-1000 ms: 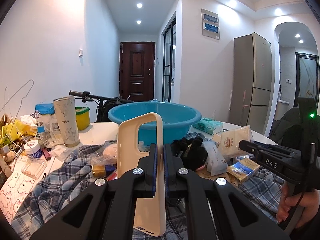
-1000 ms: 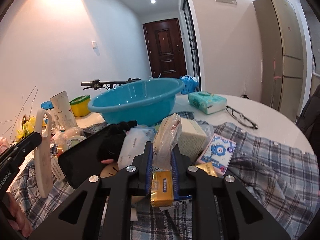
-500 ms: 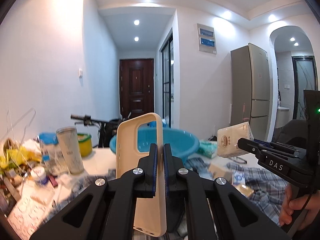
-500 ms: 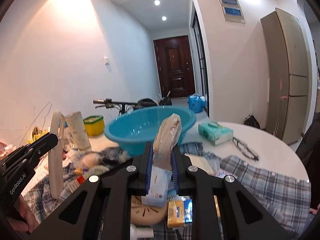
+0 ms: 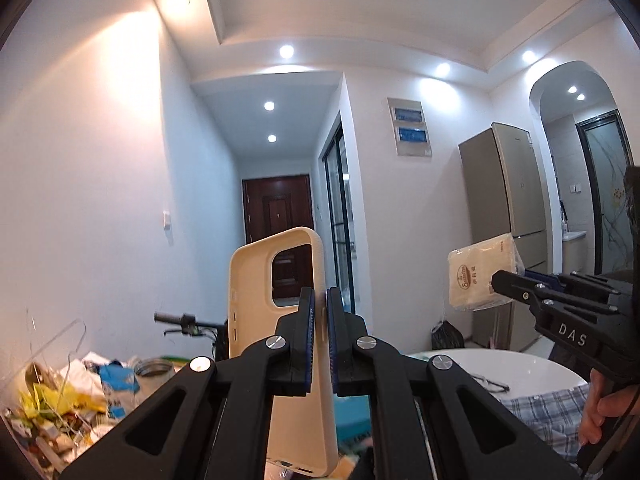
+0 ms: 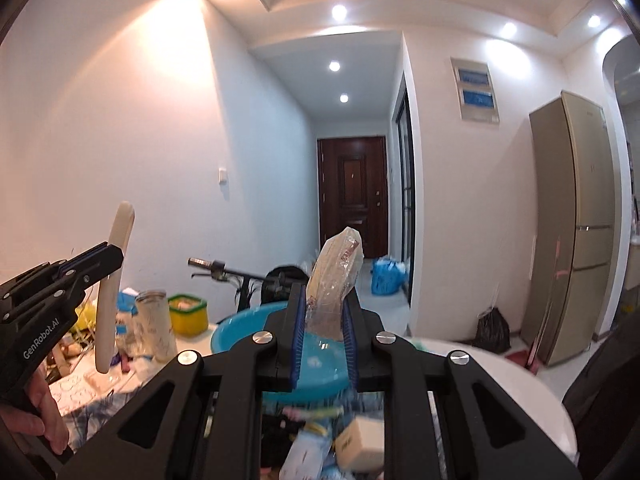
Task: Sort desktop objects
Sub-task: 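Carry the phone case and tissue pack up over the turquoise basin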
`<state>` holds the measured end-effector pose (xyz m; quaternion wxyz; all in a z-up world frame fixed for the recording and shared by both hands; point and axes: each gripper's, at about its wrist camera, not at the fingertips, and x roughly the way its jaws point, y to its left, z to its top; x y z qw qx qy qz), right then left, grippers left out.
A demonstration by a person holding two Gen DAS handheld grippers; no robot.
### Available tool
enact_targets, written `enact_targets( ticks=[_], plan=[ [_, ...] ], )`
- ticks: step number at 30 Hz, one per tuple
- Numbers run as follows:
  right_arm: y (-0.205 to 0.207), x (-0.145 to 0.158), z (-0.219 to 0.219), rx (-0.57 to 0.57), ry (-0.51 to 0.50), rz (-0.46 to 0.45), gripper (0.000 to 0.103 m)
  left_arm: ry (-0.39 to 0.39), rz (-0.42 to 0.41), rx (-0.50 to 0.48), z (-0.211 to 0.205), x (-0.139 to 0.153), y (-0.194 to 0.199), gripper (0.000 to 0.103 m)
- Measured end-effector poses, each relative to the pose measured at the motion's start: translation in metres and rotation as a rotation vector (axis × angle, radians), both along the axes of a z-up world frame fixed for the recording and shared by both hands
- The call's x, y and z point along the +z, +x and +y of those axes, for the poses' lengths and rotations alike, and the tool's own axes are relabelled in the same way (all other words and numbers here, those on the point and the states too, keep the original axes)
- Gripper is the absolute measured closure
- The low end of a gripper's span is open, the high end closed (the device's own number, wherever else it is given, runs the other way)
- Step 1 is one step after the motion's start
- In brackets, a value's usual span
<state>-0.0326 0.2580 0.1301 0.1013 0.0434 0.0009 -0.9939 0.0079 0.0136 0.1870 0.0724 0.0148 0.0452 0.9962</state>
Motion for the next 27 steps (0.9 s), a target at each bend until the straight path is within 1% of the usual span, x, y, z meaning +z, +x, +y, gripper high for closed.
enact_targets(
  ticks=[4, 7, 10, 15, 17, 19, 21, 24, 27],
  plan=[
    [-0.006, 0.024, -0.005, -0.007, 0.008, 0.053, 0.086, 0.024, 0.035, -0.015, -0.001, 0.021, -0.011, 0.096],
    [-0.013, 0.039, -0.009, -0.008, -0.003, 0.093, 0.086, 0.04, 0.067, 0.012, 0.0, 0.031, -0.024, 0.096],
    [-0.024, 0.049, -0.012, -0.017, -0.025, 0.124, 0.086, 0.063, 0.067, 0.003, 0.0, 0.04, -0.042, 0.096],
    [-0.052, 0.061, -0.017, 0.0, -0.075, 0.124, 0.086, 0.084, 0.093, -0.008, 0.007, 0.05, -0.069, 0.096],
    [-0.057, 0.066, -0.023, -0.006, -0.055, 0.153, 0.086, 0.074, 0.101, -0.01, 0.01, 0.05, -0.077, 0.096],
    [-0.062, 0.069, -0.029, -0.015, -0.024, 0.179, 0.086, 0.046, 0.103, 0.004, 0.015, 0.05, -0.089, 0.096],
    [-0.065, 0.071, -0.03, -0.014, -0.025, 0.199, 0.086, 0.044, 0.104, 0.006, 0.017, 0.052, -0.1, 0.096],
    [-0.078, 0.074, -0.027, -0.02, -0.042, 0.204, 0.086, 0.071, 0.095, -0.007, 0.017, 0.053, -0.118, 0.096],
    [-0.096, 0.07, -0.024, -0.027, -0.034, 0.186, 0.086, 0.071, 0.087, -0.013, 0.018, 0.053, -0.138, 0.096]
  ],
)
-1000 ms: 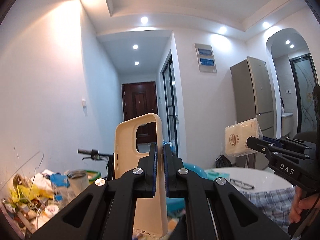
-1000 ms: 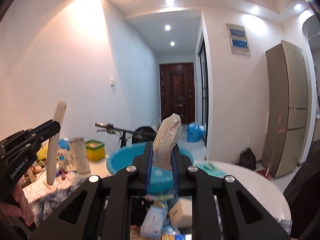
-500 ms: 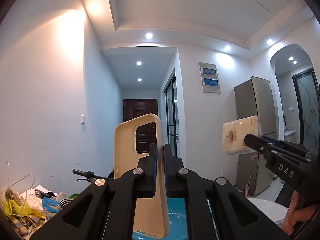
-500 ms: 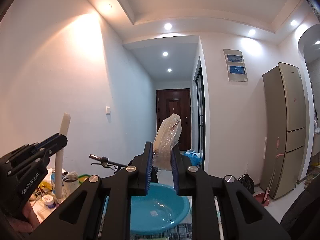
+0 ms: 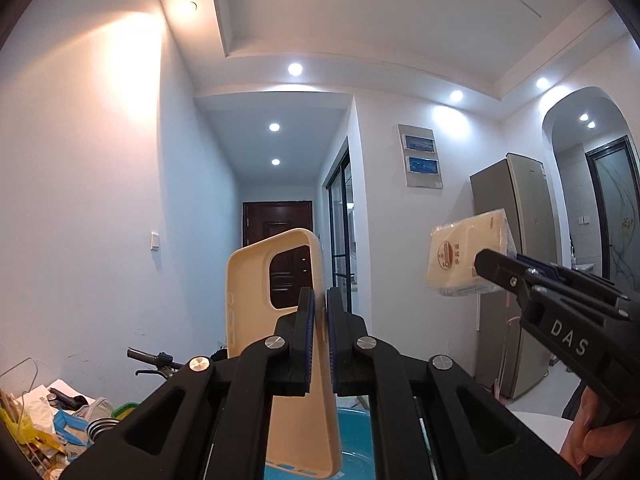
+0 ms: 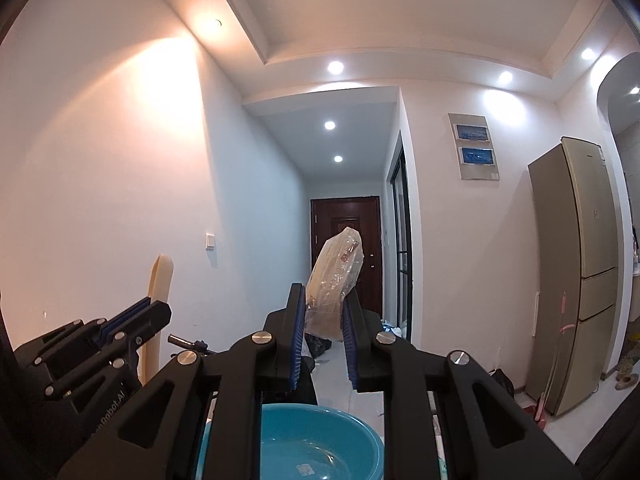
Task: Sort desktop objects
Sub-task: 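Carry the phone case and tissue pack up over the turquoise basin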
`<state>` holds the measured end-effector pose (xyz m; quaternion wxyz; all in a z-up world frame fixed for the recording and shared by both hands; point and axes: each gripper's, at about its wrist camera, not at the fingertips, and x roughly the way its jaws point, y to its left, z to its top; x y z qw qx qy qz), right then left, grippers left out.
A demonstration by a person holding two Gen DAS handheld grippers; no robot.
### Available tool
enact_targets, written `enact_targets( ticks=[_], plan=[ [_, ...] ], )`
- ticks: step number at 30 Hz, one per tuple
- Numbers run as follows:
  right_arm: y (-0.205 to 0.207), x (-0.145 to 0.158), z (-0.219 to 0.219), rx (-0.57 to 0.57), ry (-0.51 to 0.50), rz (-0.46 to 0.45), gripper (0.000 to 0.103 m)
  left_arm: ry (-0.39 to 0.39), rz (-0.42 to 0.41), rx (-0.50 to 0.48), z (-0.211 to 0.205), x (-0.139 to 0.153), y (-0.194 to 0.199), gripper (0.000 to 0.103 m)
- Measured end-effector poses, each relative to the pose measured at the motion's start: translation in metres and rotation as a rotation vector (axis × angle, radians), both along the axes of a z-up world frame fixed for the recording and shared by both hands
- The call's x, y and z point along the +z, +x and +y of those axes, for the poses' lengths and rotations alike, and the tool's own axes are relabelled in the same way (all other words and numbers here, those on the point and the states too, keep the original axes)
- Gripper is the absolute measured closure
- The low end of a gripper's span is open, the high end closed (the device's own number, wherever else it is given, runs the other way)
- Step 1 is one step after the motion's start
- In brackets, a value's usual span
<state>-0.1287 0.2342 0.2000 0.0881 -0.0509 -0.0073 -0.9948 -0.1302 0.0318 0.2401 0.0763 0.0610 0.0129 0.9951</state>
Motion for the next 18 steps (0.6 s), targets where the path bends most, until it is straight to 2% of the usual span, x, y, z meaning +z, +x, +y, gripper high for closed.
enact_targets(
  ticks=[5, 10, 13, 16, 18],
  plan=[
    [-0.025, -0.012, 0.005, -0.009, -0.014, -0.031, 0.086, 0.012, -0.023, -0.016, 0.001, -0.006, -0.024, 0.096],
    [-0.04, -0.028, 0.008, -0.001, -0.014, -0.074, 0.086, 0.018, -0.08, -0.029, 0.0, -0.021, -0.048, 0.096],
    [-0.049, -0.035, 0.005, -0.005, 0.005, -0.099, 0.086, 0.036, -0.1, -0.023, -0.007, -0.033, -0.055, 0.096],
    [-0.057, -0.04, 0.002, 0.01, 0.022, -0.123, 0.086, 0.023, -0.116, -0.013, -0.007, -0.034, -0.063, 0.096],
    [-0.062, -0.044, 0.002, 0.026, 0.008, -0.138, 0.086, 0.042, -0.12, -0.017, -0.01, -0.035, -0.064, 0.096]
  ],
)
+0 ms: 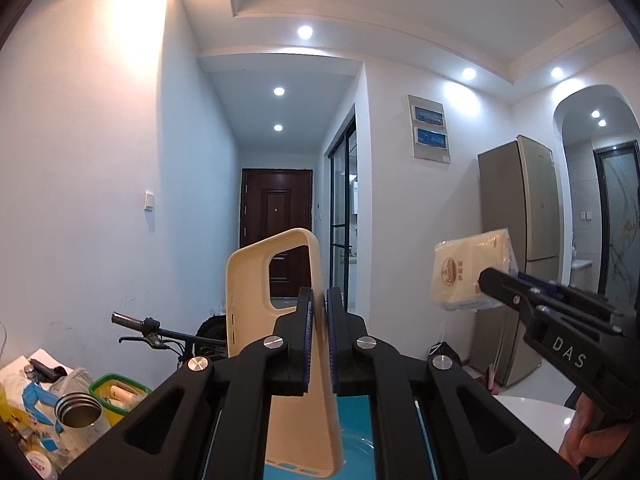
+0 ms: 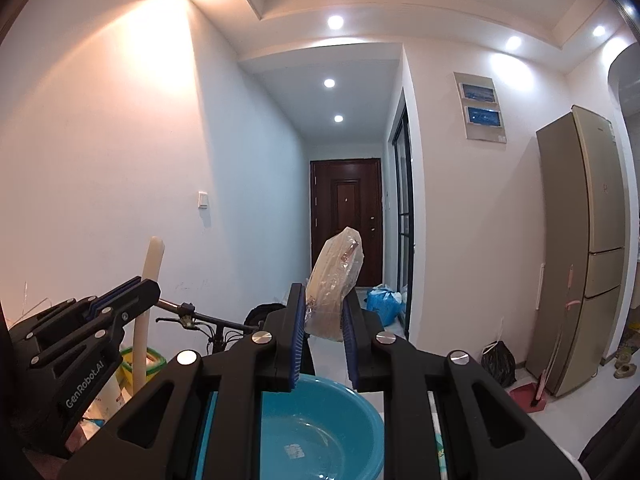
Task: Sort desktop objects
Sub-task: 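Carry the phone case and tissue pack up over the turquoise basin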
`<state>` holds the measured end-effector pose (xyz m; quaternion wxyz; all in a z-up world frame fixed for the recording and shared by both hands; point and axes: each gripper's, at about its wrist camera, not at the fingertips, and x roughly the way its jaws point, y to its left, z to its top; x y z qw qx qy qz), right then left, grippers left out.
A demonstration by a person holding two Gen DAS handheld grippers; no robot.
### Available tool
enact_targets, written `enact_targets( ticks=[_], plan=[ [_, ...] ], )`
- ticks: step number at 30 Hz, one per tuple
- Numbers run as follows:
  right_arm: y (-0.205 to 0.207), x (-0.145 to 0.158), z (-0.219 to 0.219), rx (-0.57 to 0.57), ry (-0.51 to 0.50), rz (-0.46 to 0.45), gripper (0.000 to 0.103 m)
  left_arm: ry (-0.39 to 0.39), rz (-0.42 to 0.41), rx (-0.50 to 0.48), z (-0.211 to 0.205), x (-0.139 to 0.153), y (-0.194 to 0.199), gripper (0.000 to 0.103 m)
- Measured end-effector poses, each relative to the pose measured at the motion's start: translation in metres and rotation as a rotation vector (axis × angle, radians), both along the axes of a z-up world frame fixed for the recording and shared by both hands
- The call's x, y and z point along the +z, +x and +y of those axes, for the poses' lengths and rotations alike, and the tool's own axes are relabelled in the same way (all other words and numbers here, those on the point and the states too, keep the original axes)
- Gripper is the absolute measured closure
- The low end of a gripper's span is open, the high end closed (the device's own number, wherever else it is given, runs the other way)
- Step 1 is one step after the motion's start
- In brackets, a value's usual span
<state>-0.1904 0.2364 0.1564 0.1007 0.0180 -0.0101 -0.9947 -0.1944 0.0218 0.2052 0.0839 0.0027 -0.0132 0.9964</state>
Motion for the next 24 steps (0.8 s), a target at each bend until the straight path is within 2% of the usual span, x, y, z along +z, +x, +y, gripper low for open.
enact_targets(
  ticks=[2, 8, 12, 17, 20, 24],
  plan=[
    [-0.005, -0.003, 0.0, 0.026, 0.004, -0.014, 0.086, -0.005, -0.015, -0.008, -0.002, -0.003, -0.001, 0.096],
    [-0.021, -0.01, 0.004, 0.0, 0.011, -0.05, 0.086, -0.024, -0.074, 0.008, -0.002, -0.016, -0.027, 0.096],
    [-0.035, -0.016, 0.003, -0.012, 0.032, -0.082, 0.086, -0.025, -0.141, -0.008, 0.0, -0.026, -0.044, 0.096],
    [-0.054, -0.029, 0.002, 0.028, 0.032, -0.161, 0.086, -0.015, -0.221, -0.01, -0.002, -0.041, -0.066, 0.096],
    [-0.059, -0.037, 0.002, 0.05, 0.037, -0.193, 0.086, -0.055, -0.304, -0.002, 0.003, -0.05, -0.081, 0.096],
    [-0.078, -0.053, 0.003, 0.075, 0.041, -0.277, 0.086, -0.08, -0.479, -0.03, 0.007, -0.077, -0.114, 0.096]
  ],
)
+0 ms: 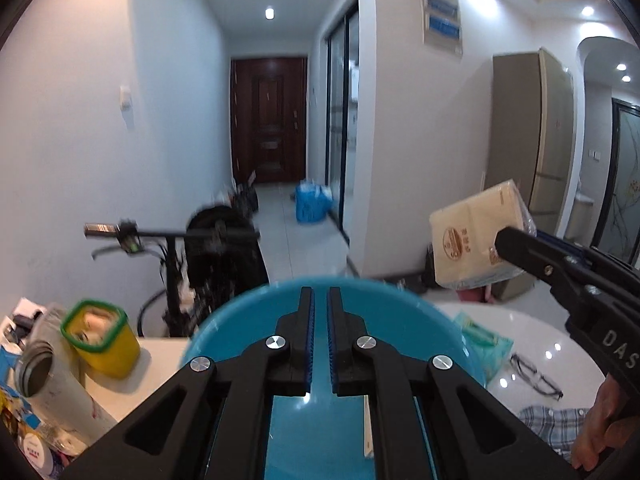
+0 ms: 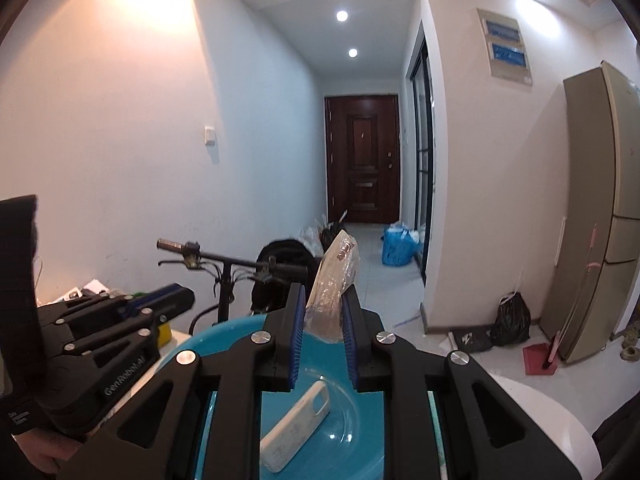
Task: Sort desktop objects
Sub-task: 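Open the left gripper to drop the phone case while the right gripper drops the tissue pack into the basin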
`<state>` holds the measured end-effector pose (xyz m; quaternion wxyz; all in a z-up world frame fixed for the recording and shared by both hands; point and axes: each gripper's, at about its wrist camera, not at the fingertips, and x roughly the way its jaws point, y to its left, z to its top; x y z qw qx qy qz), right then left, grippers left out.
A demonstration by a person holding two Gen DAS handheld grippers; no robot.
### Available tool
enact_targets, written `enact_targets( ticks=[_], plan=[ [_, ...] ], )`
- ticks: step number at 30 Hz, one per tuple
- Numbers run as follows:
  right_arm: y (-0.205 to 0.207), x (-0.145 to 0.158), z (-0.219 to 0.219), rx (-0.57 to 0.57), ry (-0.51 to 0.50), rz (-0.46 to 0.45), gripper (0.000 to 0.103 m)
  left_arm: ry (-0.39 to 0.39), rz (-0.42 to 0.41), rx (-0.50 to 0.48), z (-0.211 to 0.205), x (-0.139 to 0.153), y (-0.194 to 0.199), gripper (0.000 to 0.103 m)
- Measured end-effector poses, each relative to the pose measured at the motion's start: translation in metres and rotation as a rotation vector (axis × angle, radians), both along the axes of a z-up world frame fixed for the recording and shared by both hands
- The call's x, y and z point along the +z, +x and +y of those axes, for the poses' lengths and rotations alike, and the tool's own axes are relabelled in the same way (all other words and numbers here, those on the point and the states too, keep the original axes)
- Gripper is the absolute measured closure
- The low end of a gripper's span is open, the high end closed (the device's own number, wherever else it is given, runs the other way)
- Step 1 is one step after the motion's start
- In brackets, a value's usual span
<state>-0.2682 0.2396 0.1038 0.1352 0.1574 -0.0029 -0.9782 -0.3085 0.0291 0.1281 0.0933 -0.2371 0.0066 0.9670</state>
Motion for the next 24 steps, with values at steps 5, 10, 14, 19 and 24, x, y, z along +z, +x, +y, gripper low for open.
enact_targets(
  ticks=[5, 10, 14, 19, 24],
  plan=[
    [-0.028, -0.031, 0.003, 0.031, -0.02, -0.14, 0.086, -0.054, -0.156, 0.013, 0.004, -0.038, -0.036, 0.096],
    [-0.045, -0.054, 0.004, 0.028, 0.017, -0.218, 0.086, -0.047, -0.27, 0.025, -0.002, -0.063, -0.058, 0.096],
    [-0.055, -0.07, 0.005, 0.058, 0.003, -0.284, 0.086, -0.02, -0.336, 0.043, -0.01, -0.072, -0.066, 0.096],
    [-0.065, -0.084, 0.0, 0.062, 0.006, -0.343, 0.086, -0.013, -0.374, 0.05, -0.015, -0.078, -0.072, 0.096],
    [-0.069, -0.091, -0.003, 0.065, 0.023, -0.366, 0.086, 0.002, -0.36, 0.095, -0.021, -0.074, -0.074, 0.02]
  ],
)
